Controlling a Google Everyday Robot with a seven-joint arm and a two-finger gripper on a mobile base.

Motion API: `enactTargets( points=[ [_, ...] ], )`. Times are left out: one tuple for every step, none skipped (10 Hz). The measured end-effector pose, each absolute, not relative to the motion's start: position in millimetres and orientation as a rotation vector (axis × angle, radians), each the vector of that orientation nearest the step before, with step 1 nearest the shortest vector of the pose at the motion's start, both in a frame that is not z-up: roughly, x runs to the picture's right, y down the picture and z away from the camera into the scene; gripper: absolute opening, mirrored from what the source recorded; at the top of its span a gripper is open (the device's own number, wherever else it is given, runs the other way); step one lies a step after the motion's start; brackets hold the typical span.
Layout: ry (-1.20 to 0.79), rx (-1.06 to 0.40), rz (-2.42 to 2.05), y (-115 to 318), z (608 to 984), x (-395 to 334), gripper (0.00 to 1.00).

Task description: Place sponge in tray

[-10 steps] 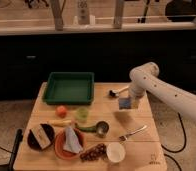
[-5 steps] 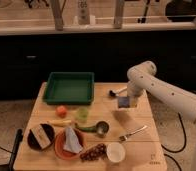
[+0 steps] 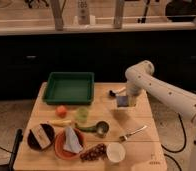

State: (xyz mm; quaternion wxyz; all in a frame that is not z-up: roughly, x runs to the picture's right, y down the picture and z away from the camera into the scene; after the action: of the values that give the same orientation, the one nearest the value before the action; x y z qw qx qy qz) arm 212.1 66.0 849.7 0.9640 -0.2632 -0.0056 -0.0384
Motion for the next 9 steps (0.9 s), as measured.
enactTargets(
  points=[
    [-0.011,-0.529,-0.081,64.3,850.9,210.1,0.11],
    [-0.010,-0.527,-0.082,62.9,851.5,209.2,0.11],
    [-0.007,-0.526,-0.082,62.8,853.3,208.5,0.11],
    [-0.004,-0.524,-0.083,63.1,854.6,208.7,0.11],
    [-0.002,-0.523,-0.083,63.1,855.0,208.7,0.11],
    [0.000,-0.520,-0.083,62.6,856.6,207.8,0.11],
    [0.000,-0.519,-0.083,62.2,857.6,207.0,0.11],
    [0.002,-0.518,-0.081,62.3,858.6,208.1,0.11],
    [0.003,-0.518,-0.077,63.0,859.9,210.1,0.11]
  ],
)
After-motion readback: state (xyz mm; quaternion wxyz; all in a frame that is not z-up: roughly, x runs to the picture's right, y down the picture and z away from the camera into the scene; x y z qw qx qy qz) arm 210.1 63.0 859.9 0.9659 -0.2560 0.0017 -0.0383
